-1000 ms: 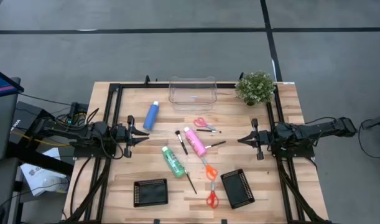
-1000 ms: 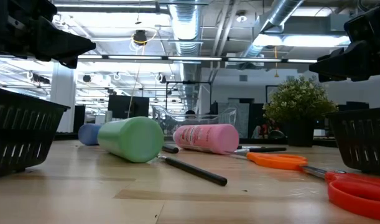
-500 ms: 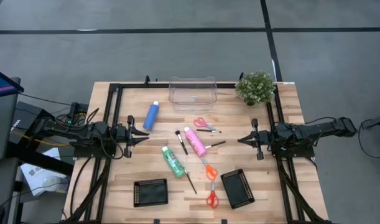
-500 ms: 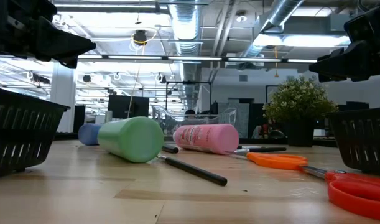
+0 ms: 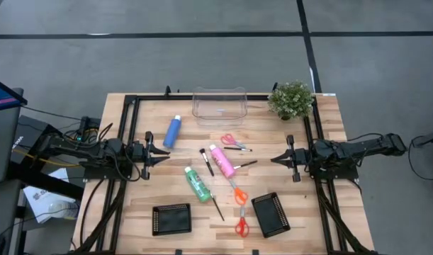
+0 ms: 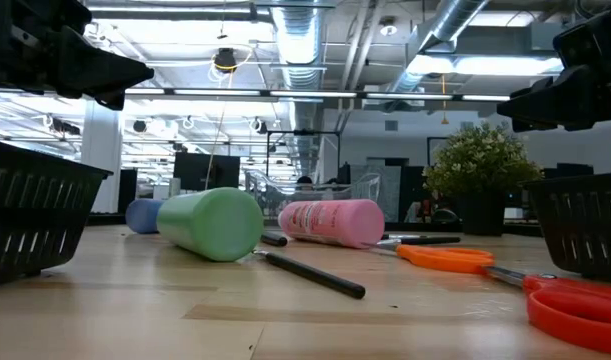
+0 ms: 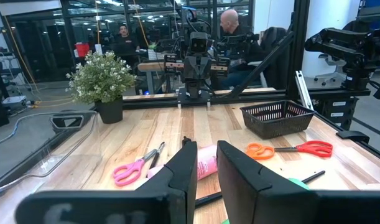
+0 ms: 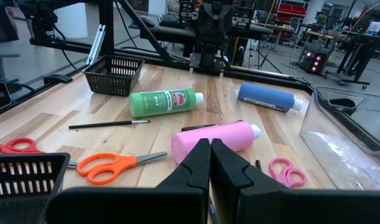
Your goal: Pick & Place Paint Supplies
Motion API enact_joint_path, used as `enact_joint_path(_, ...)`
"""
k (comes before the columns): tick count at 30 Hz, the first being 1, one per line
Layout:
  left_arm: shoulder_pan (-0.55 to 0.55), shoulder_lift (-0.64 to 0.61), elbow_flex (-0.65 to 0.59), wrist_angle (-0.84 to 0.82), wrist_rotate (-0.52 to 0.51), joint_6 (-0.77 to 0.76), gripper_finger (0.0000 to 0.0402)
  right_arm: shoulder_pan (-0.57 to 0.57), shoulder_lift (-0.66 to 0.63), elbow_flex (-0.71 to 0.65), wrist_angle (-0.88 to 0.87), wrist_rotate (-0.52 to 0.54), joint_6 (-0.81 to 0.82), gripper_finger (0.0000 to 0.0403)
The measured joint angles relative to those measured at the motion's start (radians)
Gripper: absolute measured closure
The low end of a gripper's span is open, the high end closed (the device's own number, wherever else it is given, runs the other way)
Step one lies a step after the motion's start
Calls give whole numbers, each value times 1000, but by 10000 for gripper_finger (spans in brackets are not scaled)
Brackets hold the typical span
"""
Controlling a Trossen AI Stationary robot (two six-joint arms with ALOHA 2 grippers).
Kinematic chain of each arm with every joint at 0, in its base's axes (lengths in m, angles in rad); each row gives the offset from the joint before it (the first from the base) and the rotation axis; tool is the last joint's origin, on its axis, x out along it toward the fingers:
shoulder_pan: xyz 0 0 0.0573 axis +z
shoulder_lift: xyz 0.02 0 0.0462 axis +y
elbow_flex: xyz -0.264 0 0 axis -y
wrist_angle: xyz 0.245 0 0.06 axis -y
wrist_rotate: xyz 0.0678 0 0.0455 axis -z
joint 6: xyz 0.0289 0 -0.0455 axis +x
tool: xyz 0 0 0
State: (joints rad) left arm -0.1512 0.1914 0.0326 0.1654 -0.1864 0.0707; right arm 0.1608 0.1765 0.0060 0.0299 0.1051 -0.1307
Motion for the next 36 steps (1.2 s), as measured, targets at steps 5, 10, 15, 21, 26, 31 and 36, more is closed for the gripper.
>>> enact_joint_path(5,0,0,0,0,0,0,348,0,0,0,0,0,0,403)
enact_joint_path(10,0,0,0,0,-1,0,348,0,0,0,0,0,0,403)
enact_joint_path(15,0,0,0,0,-1,0,348,0,0,0,0,0,0,403)
enact_joint_path(21,0,0,0,0,-5,0,348,0,0,0,0,0,0,403)
enact_joint_path(26,0,0,0,0,-5,0,348,1,0,0,0,0,0,403)
enact_joint_path(31,0,0,0,0,-5,0,348,1,0,0,0,0,0,403)
enact_joint_path(36,0,0,0,41,-4,0,348,1,0,0,0,0,0,403)
